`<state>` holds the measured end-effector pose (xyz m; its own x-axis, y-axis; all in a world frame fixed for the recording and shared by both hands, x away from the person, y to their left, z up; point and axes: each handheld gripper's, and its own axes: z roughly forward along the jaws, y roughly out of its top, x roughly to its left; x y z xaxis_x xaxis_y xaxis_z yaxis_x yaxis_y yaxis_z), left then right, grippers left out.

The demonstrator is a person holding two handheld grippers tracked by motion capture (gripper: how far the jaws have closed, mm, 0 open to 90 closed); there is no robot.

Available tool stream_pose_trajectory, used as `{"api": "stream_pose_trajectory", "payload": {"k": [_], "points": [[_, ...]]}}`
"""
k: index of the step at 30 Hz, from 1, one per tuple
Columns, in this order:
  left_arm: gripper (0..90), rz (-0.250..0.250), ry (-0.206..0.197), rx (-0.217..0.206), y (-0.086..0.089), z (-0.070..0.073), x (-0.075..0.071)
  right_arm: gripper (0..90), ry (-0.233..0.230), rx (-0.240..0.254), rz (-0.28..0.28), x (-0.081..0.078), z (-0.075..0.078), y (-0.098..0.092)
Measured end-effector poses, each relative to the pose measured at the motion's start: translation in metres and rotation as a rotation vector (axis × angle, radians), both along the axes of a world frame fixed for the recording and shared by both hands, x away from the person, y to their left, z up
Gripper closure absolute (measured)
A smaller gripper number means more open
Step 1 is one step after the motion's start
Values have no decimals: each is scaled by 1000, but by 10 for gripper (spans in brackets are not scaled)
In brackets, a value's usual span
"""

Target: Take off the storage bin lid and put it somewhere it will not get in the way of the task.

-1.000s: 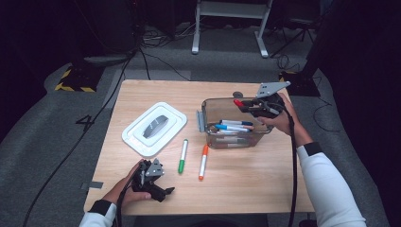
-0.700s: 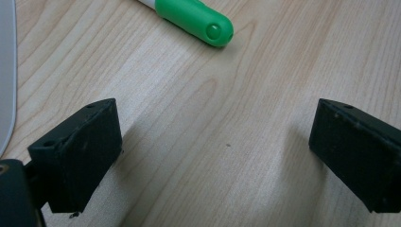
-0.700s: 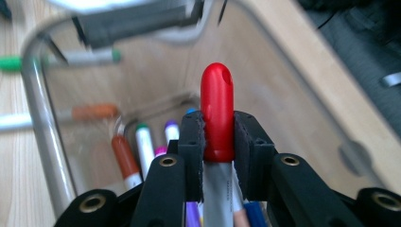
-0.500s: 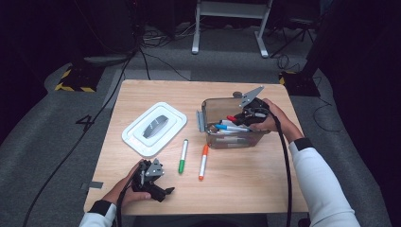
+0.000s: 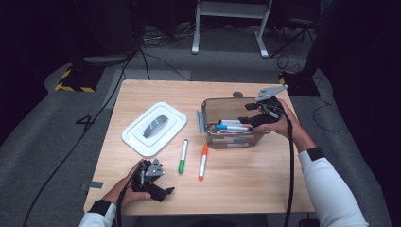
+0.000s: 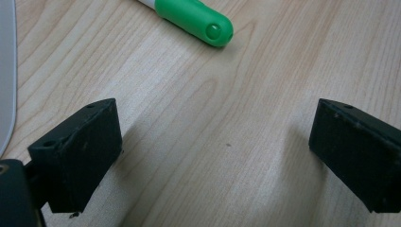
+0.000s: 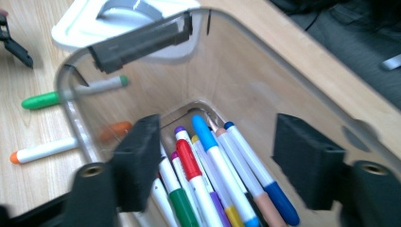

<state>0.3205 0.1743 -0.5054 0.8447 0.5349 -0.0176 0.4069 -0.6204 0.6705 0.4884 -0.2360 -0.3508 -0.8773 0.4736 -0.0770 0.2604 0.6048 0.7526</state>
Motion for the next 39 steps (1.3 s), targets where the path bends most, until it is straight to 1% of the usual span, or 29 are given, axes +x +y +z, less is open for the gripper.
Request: {"api": "stream_pose_trajectory", "payload": {"k": [1, 3, 5, 7, 9, 10, 11, 13, 15, 17, 19, 20, 22, 24, 26, 29, 33, 35, 37, 39], "points": [[37, 0, 0, 0, 0, 0, 0, 283, -11, 7, -5, -5, 2, -4], [36, 0, 0, 0, 0, 0, 0, 256, -48, 19, -34, -17, 5, -12], [36, 0, 0, 0, 0, 0, 0, 243, -63, 35, -51, -27, 7, -20], [37, 0, 0, 0, 0, 0, 0, 238, -85, 33, -85, -38, 7, -27], [36, 0, -1, 0, 0, 0, 0, 237, -94, 55, -97, -48, 6, -34], [36, 0, -1, 1, 0, 0, 0, 237, -106, 55, -108, -54, 6, -38], [37, 1, -1, 1, 1, 0, 0, 237, -111, 66, -108, -59, 5, -41], [37, -2, -2, 3, 1, 0, 0, 236, -105, 90, -107, -68, 2, -48], [37, -9, -1, 2, 2, 0, 1, 236, -101, 98, -106, -75, -4, -54], [36, -10, -1, 2, 2, 0, 1, 234, -106, 82, -124, -81, -10, -60], [36, -10, -1, 2, 2, 0, 1, 234, -98, 87, -127, -88, -16, -65], [36, -10, -1, 2, 2, 0, 1, 239, -95, 84, -124, -91, -18, -68], [37, -10, -1, 2, 2, 0, 1, 244, -71, 75, -94, -97, -23, -73], [37, -10, -1, 2, 2, 0, 1, 247, -70, 64, -107, -100, -29, -78], [37, -10, -1, 2, 2, 0, 1, 247, -59, 78, -111, -103, -36, -83], [36, -10, -1, 2, 2, 0, 1, 247, -63, 80, -136, -108, -45, -88], [36, -10, -1, 2, 2, 0, 1, 249, -62, 76, -149, -111, -55, -89], [37, -10, -1, 2, 2, 0, 1, 256, -59, 85, -150, -111, -59, -87], [36, -10, -1, 2, 2, 0, 1, 257, -50, 92, -139, -111, -62, -83], [36, -10, -1, 2, 2, 0, 1, 252, -44, 75, -126, -113, -66, -75]]}}
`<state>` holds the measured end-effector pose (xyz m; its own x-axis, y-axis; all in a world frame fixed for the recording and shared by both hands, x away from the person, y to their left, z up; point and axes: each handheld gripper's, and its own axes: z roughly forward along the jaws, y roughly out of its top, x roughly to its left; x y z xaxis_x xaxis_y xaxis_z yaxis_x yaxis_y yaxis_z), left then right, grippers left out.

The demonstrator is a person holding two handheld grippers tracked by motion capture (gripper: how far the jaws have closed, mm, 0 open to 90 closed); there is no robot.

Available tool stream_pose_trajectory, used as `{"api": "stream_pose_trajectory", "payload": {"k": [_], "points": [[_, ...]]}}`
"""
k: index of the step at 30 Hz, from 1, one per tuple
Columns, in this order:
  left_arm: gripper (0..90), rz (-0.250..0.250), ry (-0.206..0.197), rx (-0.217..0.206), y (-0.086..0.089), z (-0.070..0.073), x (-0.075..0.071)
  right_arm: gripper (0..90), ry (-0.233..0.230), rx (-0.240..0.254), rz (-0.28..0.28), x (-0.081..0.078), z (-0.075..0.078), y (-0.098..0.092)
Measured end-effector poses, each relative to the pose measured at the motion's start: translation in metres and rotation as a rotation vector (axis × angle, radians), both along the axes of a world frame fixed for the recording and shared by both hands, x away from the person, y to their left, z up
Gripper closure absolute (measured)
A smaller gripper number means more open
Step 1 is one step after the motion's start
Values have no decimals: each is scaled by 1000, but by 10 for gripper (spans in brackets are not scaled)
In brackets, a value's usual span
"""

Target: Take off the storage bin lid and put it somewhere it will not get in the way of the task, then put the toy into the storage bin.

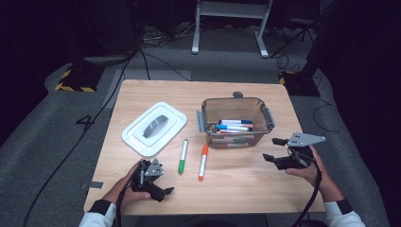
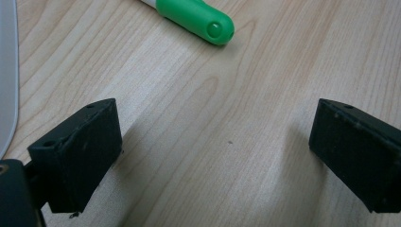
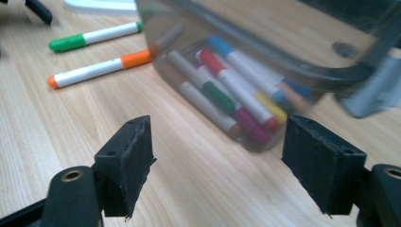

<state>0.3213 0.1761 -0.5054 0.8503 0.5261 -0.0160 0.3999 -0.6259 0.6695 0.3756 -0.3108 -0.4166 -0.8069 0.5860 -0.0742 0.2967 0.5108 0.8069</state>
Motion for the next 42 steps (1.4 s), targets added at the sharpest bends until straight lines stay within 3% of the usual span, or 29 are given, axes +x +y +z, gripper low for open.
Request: {"api": "stream_pose_trajectory", "payload": {"k": [11, 23, 32, 35, 38, 40, 42], "points": [[33, 0, 0, 0, 0, 0, 0, 256, 55, -55, 108, -1, -41, 74], [33, 0, 0, 0, 0, 0, 0, 281, 71, -8, 153, -3, -56, 154], [31, 1, 1, 1, 0, 0, 1, 305, 69, 17, 149, 1, -61, 180], [29, 4, 2, 2, -1, 0, 1, 306, 48, 21, 133, 3, -61, 186], [28, 5, 2, 3, -1, 0, 1, 307, 30, 1, 112, 6, -63, 192], [28, 5, 3, 3, -1, 0, 1, 306, 48, -5, 109, 9, -67, 195], [28, 5, 2, 2, -1, 0, 1, 307, 35, -39, 102, 10, -70, 196]]}}
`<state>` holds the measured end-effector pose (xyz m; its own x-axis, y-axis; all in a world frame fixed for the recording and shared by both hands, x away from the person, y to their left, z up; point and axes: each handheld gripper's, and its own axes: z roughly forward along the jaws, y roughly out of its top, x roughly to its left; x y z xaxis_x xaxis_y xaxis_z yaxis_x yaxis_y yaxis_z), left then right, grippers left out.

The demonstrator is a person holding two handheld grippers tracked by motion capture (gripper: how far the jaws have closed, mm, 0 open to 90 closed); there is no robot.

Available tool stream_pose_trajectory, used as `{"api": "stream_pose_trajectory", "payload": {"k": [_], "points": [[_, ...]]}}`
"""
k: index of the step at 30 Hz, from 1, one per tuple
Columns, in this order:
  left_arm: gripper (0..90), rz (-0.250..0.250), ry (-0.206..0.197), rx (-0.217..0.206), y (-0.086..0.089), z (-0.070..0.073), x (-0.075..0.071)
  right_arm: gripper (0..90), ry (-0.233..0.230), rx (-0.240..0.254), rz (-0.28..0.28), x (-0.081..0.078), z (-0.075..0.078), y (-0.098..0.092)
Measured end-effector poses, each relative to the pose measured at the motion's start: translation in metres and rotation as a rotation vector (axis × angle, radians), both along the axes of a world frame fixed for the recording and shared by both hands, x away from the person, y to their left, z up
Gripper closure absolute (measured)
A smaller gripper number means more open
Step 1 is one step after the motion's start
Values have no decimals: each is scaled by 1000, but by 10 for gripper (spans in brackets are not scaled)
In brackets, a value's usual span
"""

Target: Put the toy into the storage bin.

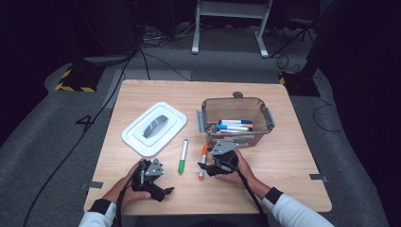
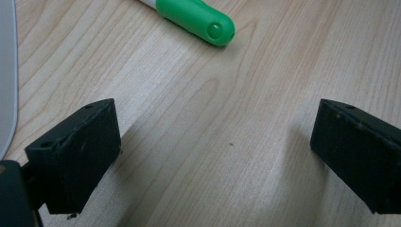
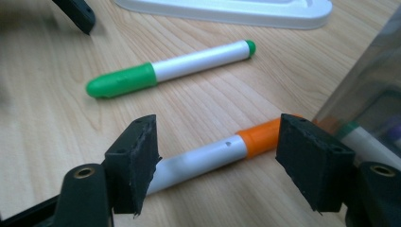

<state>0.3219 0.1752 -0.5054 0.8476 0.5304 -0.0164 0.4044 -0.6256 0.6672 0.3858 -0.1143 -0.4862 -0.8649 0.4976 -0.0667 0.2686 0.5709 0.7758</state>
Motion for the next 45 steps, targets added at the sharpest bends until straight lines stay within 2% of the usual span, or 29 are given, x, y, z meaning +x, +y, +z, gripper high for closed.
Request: {"api": "stream_pose_trajectory", "payload": {"k": [3, 9, 12, 14, 17, 20, 27, 31, 36, 37, 40, 42, 44, 45], "points": [[28, 1, 0, 0, 0, 0, 0, 313, 21, -8, -27, 4, -3, -2], [28, 3, 0, 0, 0, 0, 0, 337, 57, 14, -56, 10, -4, -13], [28, 3, 0, 0, 0, 0, 0, 358, 56, -16, -75, 13, -6, -17], [28, 4, 0, 0, 0, 0, 0, 347, 82, -10, -76, 15, -8, -20], [28, 3, 0, 0, 0, 0, 0, 344, 55, -8, -78, 14, -5, -21], [28, 3, 0, 0, 0, 0, 0, 333, 30, 5, -56, 11, -1, -17], [28, 3, 0, 0, 0, 0, 0, 327, 14, 19, -40, 9, 4, 2], [28, 4, 0, -1, 0, 0, 0, 329, 11, -7, -55, 11, -1, 10], [28, 4, 0, 0, 0, 0, 0, 411, 46, -11, -86, 18, -9, 3], [28, 4, 0, 0, 0, 0, 0, 470, 49, -17, -86, 18, -10, 2], [28, 4, 0, 0, 0, 0, 0, 580, 68, -32, -71, 18, -13, -2], [28, 4, 0, 0, 0, 0, 0, 628, 75, -22, -53, 18, -13, -6], [28, 4, 0, -1, 0, 0, 0, 711, 70, -41, -39, 17, -11, -9], [28, 4, 0, -1, 0, 0, 0, 711, 70, -41, -39, 17, -11, -9]]}}
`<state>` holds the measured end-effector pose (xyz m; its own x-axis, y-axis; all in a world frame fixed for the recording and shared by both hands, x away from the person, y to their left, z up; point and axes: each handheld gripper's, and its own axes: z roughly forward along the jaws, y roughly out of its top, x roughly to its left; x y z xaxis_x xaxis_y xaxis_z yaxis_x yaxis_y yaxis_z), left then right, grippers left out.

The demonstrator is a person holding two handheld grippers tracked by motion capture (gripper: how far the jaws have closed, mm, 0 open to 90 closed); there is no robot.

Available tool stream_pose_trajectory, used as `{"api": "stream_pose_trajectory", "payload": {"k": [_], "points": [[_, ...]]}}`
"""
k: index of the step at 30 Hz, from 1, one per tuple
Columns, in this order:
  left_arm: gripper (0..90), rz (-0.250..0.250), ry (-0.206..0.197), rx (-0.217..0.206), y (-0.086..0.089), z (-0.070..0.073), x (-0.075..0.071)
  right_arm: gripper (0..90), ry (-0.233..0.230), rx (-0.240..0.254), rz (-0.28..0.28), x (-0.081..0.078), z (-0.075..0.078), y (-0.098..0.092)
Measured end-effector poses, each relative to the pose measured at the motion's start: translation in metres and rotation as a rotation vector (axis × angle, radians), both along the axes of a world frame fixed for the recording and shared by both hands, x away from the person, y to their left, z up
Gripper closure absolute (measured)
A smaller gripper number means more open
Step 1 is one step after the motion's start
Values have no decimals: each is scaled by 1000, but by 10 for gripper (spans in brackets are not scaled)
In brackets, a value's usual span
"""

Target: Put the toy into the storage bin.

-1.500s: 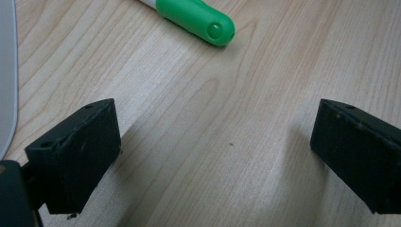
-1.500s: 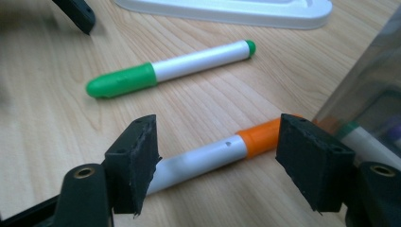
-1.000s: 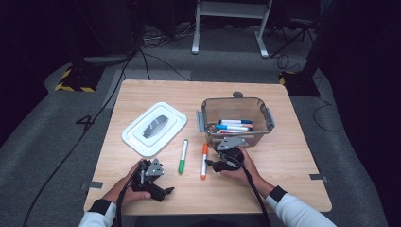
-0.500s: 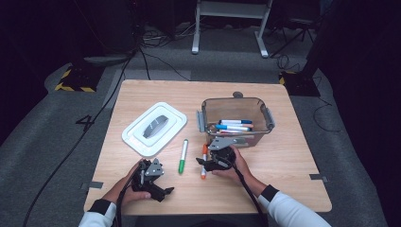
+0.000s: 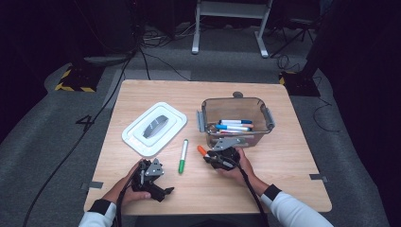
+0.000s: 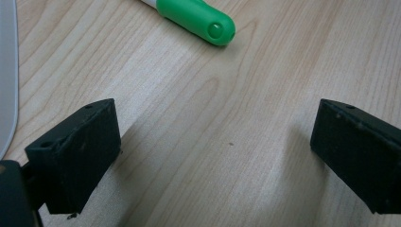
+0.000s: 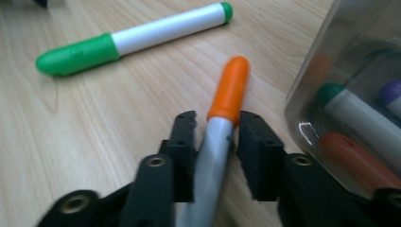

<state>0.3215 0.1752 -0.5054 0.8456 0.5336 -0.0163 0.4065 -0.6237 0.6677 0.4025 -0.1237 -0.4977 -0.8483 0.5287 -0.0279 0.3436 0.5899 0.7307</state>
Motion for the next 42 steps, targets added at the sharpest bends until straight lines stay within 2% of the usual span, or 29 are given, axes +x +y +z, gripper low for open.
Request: {"api": "stream_pose_trajectory", "payload": {"k": [1, 6, 11, 16, 19, 23, 26, 31, 34, 39, 42], "points": [[29, 0, 0, 0, 0, 0, 0, 766, 6, -12, 35, -1, 1, -6], [28, 0, 0, -2, 0, 0, 0, 773, 30, -15, 72, -3, 3, -20], [28, 0, -1, -2, 0, 0, 0, 774, 49, -45, 140, -11, 6, -43], [28, 0, -1, -2, 0, 0, 0, 773, 52, -60, 172, -20, 7, -67], [28, 0, -1, -1, 0, 0, 0, 772, 58, -63, 175, -26, 8, -86], [28, 1, -1, -2, 0, 0, 0, 763, 58, -69, 182, -32, 8, -101], [28, 1, 0, -1, 0, 0, 0, 706, 52, -78, 179, -35, 9, -104], [28, 1, -1, -2, 0, 0, 0, 567, 52, -57, 170, -31, 7, -94], [28, 1, 0, -1, 0, 0, 0, 580, 50, -54, 169, -27, 6, -86], [28, 1, 0, -2, 0, 0, 0, 738, 52, -49, 161, -24, 6, -86], [28, 1, -1, -1, 0, 0, 0, 747, 49, -73, 182, -25, 8, -90]]}}
